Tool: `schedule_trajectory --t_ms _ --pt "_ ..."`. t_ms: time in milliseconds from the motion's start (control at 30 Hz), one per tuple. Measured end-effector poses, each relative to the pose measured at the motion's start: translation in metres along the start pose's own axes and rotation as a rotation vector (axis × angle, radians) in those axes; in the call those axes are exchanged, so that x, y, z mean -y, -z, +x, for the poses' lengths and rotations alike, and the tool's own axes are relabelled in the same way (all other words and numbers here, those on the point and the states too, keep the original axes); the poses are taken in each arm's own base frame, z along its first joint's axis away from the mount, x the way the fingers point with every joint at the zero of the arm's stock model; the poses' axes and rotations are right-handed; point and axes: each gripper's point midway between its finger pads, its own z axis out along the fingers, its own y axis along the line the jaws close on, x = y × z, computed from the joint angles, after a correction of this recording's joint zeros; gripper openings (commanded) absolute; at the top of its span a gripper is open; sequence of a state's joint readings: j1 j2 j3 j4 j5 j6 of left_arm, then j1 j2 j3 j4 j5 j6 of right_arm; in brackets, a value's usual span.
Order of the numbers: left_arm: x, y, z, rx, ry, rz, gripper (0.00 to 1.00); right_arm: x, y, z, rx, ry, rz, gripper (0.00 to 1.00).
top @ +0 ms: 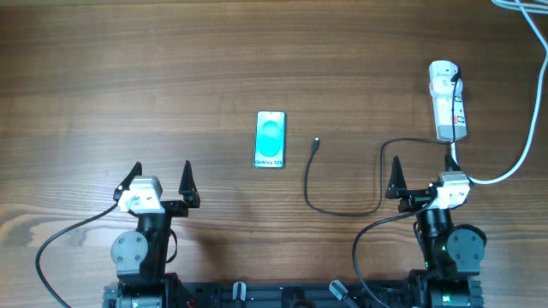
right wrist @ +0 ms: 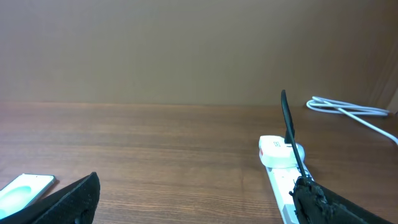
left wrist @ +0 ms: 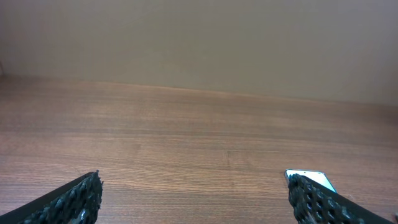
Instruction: Plug charger to phone and switch on socket
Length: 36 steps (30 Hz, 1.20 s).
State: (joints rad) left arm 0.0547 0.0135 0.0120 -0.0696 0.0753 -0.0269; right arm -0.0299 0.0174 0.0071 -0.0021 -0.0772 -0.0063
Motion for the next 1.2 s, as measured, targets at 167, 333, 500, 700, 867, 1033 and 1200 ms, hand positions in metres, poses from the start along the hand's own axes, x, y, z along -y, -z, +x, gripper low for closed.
schedule_trajectory --t_ms 167,333,500,700,867,1033,1200 --pt "0.000 0.000 0.000 0.000 0.000 0.000 1.00 0.000 0.000 0.000 0.000 0.000 0.000 1.00" --pt "0.000 0.000 0.000 0.000 0.000 0.000 1.00 0.000 0.000 0.000 0.000 0.000 0.000 1.00" --pt "0.001 0.000 -0.004 0.016 -0.008 0.003 1.00 0.000 0.000 0.000 0.000 0.000 0.000 1.00" --pt "0.064 0.012 -0.002 -0.046 0.214 0.377 1.00 0.000 0.000 0.000 0.000 0.000 0.000 1.00" --pt "0.103 0.034 -0.015 -0.063 0.310 0.638 1.00 0.000 0.000 0.000 0.000 0.000 0.000 1.00" --pt "0.122 0.061 -0.071 0.152 0.268 0.808 1.00 0.000 0.000 0.000 0.000 0.000 0.000 1.00" --pt "0.131 0.087 -0.109 0.302 0.227 0.889 1.00 0.000 0.000 0.000 0.000 0.000 0.000 1.00"
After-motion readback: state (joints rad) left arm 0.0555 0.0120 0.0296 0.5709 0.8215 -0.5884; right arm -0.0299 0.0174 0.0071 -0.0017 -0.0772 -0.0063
